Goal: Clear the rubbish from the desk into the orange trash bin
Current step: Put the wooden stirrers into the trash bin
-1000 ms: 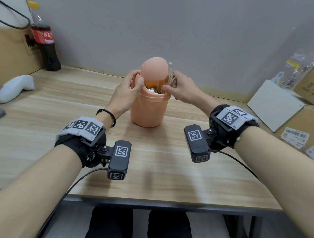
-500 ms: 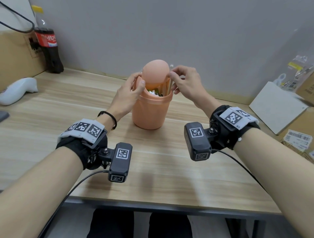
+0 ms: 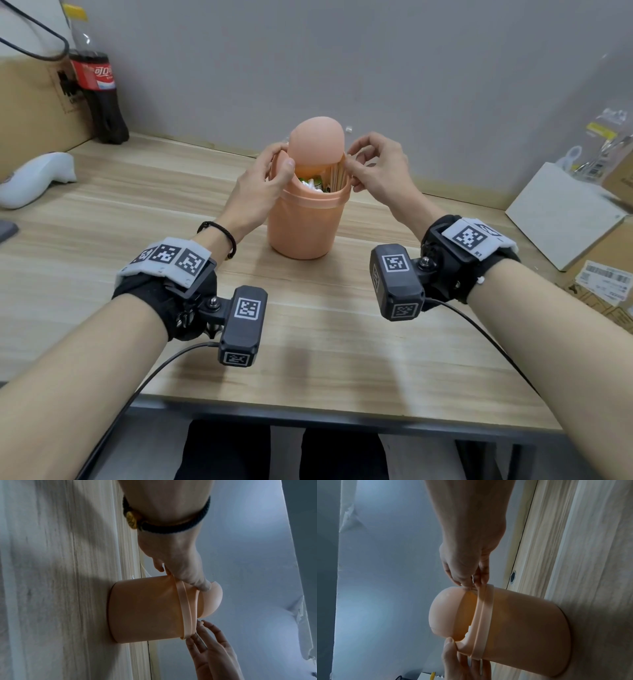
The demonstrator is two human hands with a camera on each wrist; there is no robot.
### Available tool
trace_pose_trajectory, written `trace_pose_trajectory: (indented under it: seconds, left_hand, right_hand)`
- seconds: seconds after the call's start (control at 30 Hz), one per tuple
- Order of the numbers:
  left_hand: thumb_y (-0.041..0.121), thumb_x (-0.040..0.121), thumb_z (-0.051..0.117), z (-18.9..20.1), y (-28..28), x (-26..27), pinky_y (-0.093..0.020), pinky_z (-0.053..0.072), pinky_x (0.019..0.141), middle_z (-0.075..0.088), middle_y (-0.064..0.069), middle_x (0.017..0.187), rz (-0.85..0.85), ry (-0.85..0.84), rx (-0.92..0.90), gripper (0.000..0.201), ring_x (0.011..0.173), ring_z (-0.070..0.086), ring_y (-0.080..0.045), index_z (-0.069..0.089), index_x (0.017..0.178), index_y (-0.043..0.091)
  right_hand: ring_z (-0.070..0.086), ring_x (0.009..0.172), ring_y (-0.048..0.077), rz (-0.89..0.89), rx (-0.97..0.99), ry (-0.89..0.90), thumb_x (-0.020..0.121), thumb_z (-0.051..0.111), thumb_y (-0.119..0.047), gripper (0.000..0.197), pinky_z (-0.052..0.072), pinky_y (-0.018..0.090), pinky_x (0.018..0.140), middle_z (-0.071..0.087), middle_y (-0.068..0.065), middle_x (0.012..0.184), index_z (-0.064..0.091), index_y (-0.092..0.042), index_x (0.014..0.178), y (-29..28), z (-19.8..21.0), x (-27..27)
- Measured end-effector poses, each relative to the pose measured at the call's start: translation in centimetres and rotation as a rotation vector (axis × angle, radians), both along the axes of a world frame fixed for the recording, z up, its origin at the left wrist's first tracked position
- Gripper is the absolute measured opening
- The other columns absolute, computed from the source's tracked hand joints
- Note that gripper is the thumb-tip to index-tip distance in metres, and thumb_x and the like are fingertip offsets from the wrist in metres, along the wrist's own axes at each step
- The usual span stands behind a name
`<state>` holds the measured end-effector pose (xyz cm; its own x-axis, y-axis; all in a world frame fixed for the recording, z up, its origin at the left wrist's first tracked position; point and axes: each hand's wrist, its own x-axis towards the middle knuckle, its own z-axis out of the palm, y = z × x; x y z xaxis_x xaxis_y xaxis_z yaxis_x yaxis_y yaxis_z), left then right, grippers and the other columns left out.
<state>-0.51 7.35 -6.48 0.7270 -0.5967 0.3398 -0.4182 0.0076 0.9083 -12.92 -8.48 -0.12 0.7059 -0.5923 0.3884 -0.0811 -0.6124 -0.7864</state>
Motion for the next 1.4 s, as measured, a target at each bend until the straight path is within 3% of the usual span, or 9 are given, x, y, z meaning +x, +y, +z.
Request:
trace_pose_trajectory:
  seconds: [0.27,0.4,0.53,0.63,0.77,0.93,1.07,1.23,1.4]
  left_hand:
    - [0.053,0.095,0.046,0.2,0.0,-0.3,-0.030,0.042,0.106,0.062,0.013,0.127,0.021,-0.006,0.003,0.035,0.122,0.054,-0.004,0.051,0.129,0.045]
    - [0.051,0.097,0.046,0.3,0.2,-0.3,-0.028,0.041,0.103,0.061,0.012,0.129,0.022,-0.006,0.024,0.036,0.124,0.052,-0.005,0.050,0.132,0.043]
    - [0.046,0.101,0.047,0.9,0.5,-0.4,-0.023,0.038,0.097,0.057,0.016,0.125,0.024,0.004,0.043,0.028,0.123,0.052,-0.004,0.048,0.128,0.046]
    - [0.046,0.101,0.047,1.0,0.6,-0.4,-0.024,0.039,0.097,0.059,0.015,0.124,0.027,-0.005,0.051,0.029,0.122,0.052,-0.004,0.049,0.129,0.044]
    - [0.048,0.100,0.046,1.0,0.5,-0.4,-0.024,0.040,0.097,0.060,0.014,0.127,0.030,-0.032,0.071,0.038,0.122,0.052,-0.004,0.049,0.137,0.039]
    - [0.048,0.099,0.046,0.9,0.5,-0.2,-0.026,0.041,0.098,0.061,0.010,0.132,0.037,-0.044,0.083,0.037,0.127,0.053,-0.007,0.050,0.136,0.039]
    - [0.049,0.098,0.046,0.8,0.6,-0.1,-0.029,0.043,0.101,0.063,0.011,0.128,0.038,-0.047,0.080,0.038,0.124,0.054,-0.006,0.051,0.134,0.040]
    - [0.044,0.101,0.044,0.9,0.7,-0.5,-0.027,0.043,0.096,0.062,0.014,0.121,0.026,-0.055,0.065,0.033,0.117,0.055,-0.005,0.050,0.133,0.040]
    - [0.051,0.096,0.045,0.8,0.6,-0.1,-0.031,0.044,0.102,0.064,0.015,0.123,0.018,-0.050,0.074,0.037,0.122,0.055,-0.005,0.052,0.131,0.041]
  right_hand:
    - [0.069,0.067,0.021,-0.078,-0.241,0.199,0.079,0.056,-0.013,0.014,0.059,0.046,0.064,0.062,-0.001,0.063,0.062,-0.023,0.071,-0.3,0.9,0.6]
    - [0.065,0.068,0.021,-0.057,-0.255,0.343,0.086,0.059,-0.015,0.007,0.059,0.042,0.069,0.056,-0.005,0.073,0.059,-0.015,0.092,-0.2,1.7,1.0]
    - [0.059,0.084,0.019,-0.081,-0.192,0.412,0.086,0.062,-0.024,0.039,0.059,0.041,0.076,0.051,-0.002,0.092,0.048,-0.013,0.121,-0.5,2.0,1.3]
    - [0.062,0.096,0.021,-0.072,-0.157,0.465,0.087,0.060,-0.023,0.040,0.059,0.040,0.079,0.057,0.001,0.101,0.046,-0.015,0.124,-0.4,2.0,1.7]
    - [0.067,0.092,0.024,-0.090,-0.150,0.465,0.086,0.058,-0.020,0.023,0.061,0.041,0.075,0.065,0.008,0.108,0.053,-0.017,0.108,-0.1,1.6,2.5]
    - [0.067,0.088,0.026,-0.137,-0.135,0.459,0.082,0.056,-0.012,0.022,0.062,0.041,0.069,0.065,0.010,0.104,0.055,-0.016,0.103,-0.1,0.9,3.2]
    - [0.066,0.091,0.025,-0.136,-0.095,0.460,0.081,0.053,-0.007,0.027,0.061,0.040,0.072,0.064,0.010,0.106,0.054,-0.014,0.107,-0.1,0.8,3.4]
    - [0.062,0.101,0.022,-0.003,-0.026,0.510,0.082,0.066,-0.022,0.044,0.058,0.042,0.082,0.061,0.005,0.113,0.049,-0.016,0.122,-0.4,1.4,2.7]
    - [0.067,0.088,0.024,-0.129,-0.129,0.496,0.079,0.062,-0.015,0.036,0.061,0.041,0.070,0.067,0.008,0.103,0.056,-0.017,0.115,0.1,1.0,3.9]
